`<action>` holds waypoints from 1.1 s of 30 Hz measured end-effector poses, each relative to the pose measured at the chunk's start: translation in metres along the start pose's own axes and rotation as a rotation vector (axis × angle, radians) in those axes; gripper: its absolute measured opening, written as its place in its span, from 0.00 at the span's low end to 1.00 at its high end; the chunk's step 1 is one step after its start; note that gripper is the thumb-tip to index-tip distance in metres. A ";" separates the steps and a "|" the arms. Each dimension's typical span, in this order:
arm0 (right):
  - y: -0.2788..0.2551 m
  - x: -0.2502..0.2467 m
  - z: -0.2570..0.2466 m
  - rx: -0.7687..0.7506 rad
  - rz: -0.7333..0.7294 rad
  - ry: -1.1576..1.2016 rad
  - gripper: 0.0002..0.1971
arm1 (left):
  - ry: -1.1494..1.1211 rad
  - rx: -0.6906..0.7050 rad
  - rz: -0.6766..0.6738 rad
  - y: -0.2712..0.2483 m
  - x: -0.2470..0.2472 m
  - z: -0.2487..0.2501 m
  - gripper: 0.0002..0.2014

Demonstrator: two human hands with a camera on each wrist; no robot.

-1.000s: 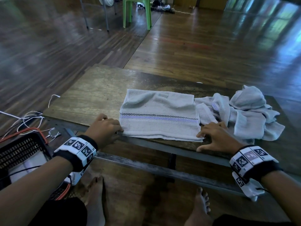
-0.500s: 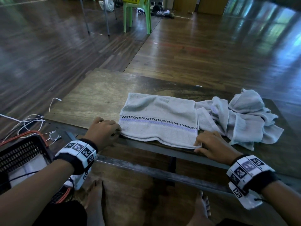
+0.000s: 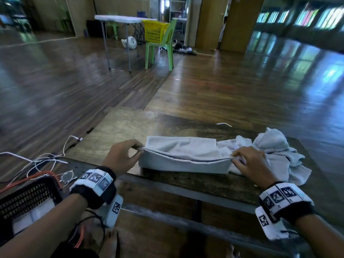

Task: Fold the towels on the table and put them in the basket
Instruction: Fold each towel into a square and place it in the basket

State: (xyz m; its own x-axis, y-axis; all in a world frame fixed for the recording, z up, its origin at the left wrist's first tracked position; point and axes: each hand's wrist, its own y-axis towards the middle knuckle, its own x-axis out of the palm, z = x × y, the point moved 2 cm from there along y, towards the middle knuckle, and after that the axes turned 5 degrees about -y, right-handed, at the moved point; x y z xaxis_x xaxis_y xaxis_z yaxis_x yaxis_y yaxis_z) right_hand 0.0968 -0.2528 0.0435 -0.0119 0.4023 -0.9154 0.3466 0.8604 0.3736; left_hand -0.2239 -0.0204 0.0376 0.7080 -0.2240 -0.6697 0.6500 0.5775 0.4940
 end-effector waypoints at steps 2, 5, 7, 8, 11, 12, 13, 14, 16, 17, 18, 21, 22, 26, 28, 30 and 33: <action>0.011 -0.024 -0.004 0.012 0.078 0.043 0.08 | -0.011 0.016 0.027 0.010 -0.016 0.014 0.08; 0.028 -0.065 -0.010 -0.031 0.139 0.055 0.09 | -0.003 0.046 0.060 0.032 -0.044 0.035 0.10; 0.041 -0.096 -0.015 -0.043 0.180 0.027 0.08 | 0.019 0.074 0.115 0.046 -0.067 0.050 0.12; 0.047 -0.112 -0.018 -0.048 0.207 0.016 0.08 | 0.028 0.085 0.146 0.053 -0.078 0.058 0.13; 0.063 -0.157 -0.031 -0.064 0.292 0.036 0.06 | 0.019 0.131 0.243 0.072 -0.110 0.082 0.11; 0.067 -0.171 -0.035 -0.058 0.281 0.079 0.05 | 0.011 0.127 0.261 0.078 -0.119 0.088 0.08; 0.070 -0.183 -0.039 -0.052 0.244 0.139 0.04 | -0.005 0.115 0.267 0.083 -0.128 0.095 0.05; 0.073 -0.193 -0.042 -0.048 0.200 0.194 0.04 | -0.023 0.102 0.263 0.088 -0.137 0.100 0.02; 0.075 -0.212 -0.049 -0.056 0.164 0.248 0.05 | -0.021 0.105 0.242 0.093 -0.152 0.111 0.01; 0.076 -0.219 -0.052 -0.063 0.170 0.260 0.05 | -0.019 0.108 0.223 0.094 -0.158 0.118 0.04; 0.076 -0.226 -0.054 -0.069 0.179 0.274 0.06 | -0.036 0.108 0.205 0.093 -0.162 0.123 0.07; 0.072 -0.241 -0.059 -0.079 0.184 0.336 0.06 | -0.104 0.144 0.149 0.087 -0.174 0.135 0.14; 0.070 -0.245 -0.060 -0.079 0.181 0.344 0.05 | -0.102 0.148 0.119 0.084 -0.178 0.136 0.15; 0.058 -0.256 -0.054 -0.067 0.137 0.405 0.09 | -0.083 0.089 0.027 0.078 -0.192 0.138 0.09; 0.049 -0.253 -0.052 -0.061 0.073 0.454 0.23 | -0.058 0.087 0.001 0.074 -0.194 0.141 0.09; 0.040 -0.244 -0.050 -0.055 0.015 0.449 0.30 | -0.052 0.080 -0.031 0.068 -0.194 0.142 0.07; 0.030 -0.233 -0.051 -0.050 -0.016 0.490 0.20 | -0.059 0.070 -0.079 0.062 -0.190 0.136 0.02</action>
State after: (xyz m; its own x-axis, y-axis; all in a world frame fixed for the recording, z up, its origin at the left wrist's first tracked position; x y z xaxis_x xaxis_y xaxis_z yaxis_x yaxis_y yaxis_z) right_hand 0.0616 -0.3049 0.2754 -0.4609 0.4780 -0.7477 0.2973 0.8770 0.3775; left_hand -0.2808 -0.0489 0.2708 0.6671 -0.3135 -0.6758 0.7210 0.5002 0.4796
